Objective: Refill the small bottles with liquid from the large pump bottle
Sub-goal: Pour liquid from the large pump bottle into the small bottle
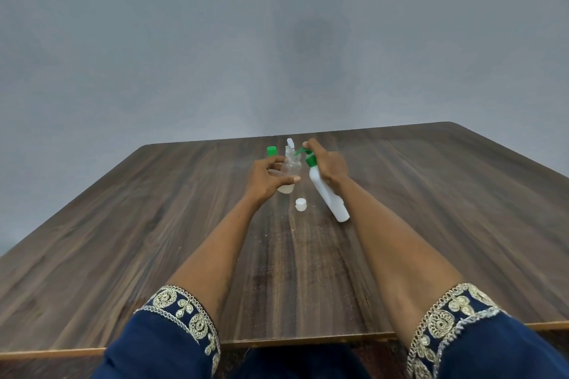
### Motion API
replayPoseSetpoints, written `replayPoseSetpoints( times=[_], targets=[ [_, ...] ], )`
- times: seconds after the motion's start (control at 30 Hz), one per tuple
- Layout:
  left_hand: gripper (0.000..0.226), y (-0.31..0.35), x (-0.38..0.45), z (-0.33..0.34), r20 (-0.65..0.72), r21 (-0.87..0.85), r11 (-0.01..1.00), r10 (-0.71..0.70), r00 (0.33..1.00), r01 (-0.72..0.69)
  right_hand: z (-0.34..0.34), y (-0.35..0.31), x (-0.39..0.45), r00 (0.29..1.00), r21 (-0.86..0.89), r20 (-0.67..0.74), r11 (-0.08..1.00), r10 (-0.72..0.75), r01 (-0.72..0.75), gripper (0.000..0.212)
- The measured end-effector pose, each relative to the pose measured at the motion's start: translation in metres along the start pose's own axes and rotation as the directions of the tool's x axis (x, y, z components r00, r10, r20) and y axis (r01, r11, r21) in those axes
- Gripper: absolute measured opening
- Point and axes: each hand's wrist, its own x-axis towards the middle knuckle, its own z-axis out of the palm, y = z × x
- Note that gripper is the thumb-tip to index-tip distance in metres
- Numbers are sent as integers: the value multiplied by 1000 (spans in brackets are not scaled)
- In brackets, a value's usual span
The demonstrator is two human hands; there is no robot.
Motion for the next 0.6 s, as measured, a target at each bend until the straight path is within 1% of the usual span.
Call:
replayPoseSetpoints(
  times=[0.13, 0.2, 0.33, 0.47, 0.6],
  targets=[
    [52, 3, 1, -2, 0, -11, 1000, -8, 1000, 8, -2, 0, 0, 1000, -16, 18, 1000, 11, -11, 74],
    [53, 5, 1, -3, 7, 1, 1000, -4, 1000, 4, -2, 0, -1, 1000, -20, 22, 1000, 4, -4, 75],
    [58, 3, -1, -5, 24, 32, 999, 13, 1000, -14, -2, -1, -2, 1000, -33, -10, 999, -19, 19, 74],
    [57, 2, 0, -5, 30, 39, 999, 17, 999, -18, -2, 2, 1, 1000, -32, 18, 999, -13, 14, 81],
    [62, 3, 4, -8, 35, 74, 997, 12, 999, -15, -4, 3, 2, 1000, -28, 20, 999, -24, 24, 82]
  ],
)
